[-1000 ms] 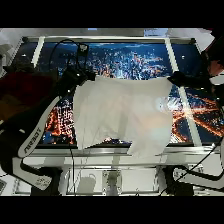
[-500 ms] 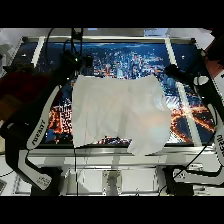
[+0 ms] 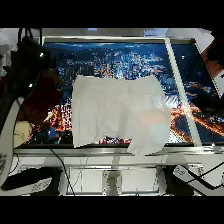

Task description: Fold the shirts.

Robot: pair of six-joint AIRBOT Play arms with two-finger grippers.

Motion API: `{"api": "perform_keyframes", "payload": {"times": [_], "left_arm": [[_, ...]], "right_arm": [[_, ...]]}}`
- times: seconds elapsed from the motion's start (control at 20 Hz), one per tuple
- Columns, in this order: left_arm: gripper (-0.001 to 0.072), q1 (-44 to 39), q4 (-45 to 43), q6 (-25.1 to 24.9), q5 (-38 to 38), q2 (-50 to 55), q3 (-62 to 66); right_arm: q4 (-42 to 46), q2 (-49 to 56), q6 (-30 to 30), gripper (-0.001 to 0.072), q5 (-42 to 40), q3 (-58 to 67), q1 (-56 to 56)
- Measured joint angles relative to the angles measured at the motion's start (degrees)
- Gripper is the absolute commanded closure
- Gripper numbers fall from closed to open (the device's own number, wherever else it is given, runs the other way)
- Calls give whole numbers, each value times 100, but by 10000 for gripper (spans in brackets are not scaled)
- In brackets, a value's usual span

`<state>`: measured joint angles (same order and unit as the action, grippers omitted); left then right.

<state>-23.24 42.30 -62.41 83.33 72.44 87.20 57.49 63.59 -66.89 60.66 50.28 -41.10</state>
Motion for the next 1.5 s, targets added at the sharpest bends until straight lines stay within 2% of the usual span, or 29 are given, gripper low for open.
{"api": "perform_keyframes", "payload": {"times": [0.1, 0.3, 0.4, 0.5, 0.6, 0.7, 0.75, 0.8, 0.85, 0.9, 1.15, 1.5], "left_arm": [[379, -57, 181, 557, 240, -918, -1547], [378, -101, 1399, 2214, 468, -3077, -4374], [379, -101, 2046, 2973, 284, -4109, -5209], [382, -103, 2474, 3501, -50, -4887, -5711], [551, -101, 2835, 3875, -278, -5322, -6039], [550, -101, 3324, 4190, -625, -5556, -6352], [534, -101, 3624, 4347, -925, -5626, -6526], [453, -101, 3941, 4468, -1198, -5676, -6701], [303, -103, 4251, 4577, -1491, -5711, -6896], [210, -103, 4505, 4653, -1711, -5737, -7079], [211, -103, 5628, 4903, -2430, -5794, -7772], [211, -103, 6048, 5515, -3119, -5796, -8264]], "right_arm": [[11, -164, 46, 330, 350, -581, -422], [-446, -295, 192, 331, 872, -1329, -787], [-798, -321, 275, 330, 1023, -1484, -855], [-1178, -330, 363, 330, 1193, -1569, -887], [-1467, -339, 466, 330, 1307, -1609, -905], [-1663, -339, 560, 330, 1388, -1633, -916], [-1703, -339, 595, 330, 1443, -1639, -920], [-1720, -341, 616, 330, 1471, -1644, -920], [-1707, -341, 638, 330, 1486, -1650, -920], [-1641, -341, 651, 330, 1510, -1652, -920], [-796, -339, 420, 330, 1510, -1661, -920], [-308, -192, 101, 332, 1294, -1858, -754]]}}
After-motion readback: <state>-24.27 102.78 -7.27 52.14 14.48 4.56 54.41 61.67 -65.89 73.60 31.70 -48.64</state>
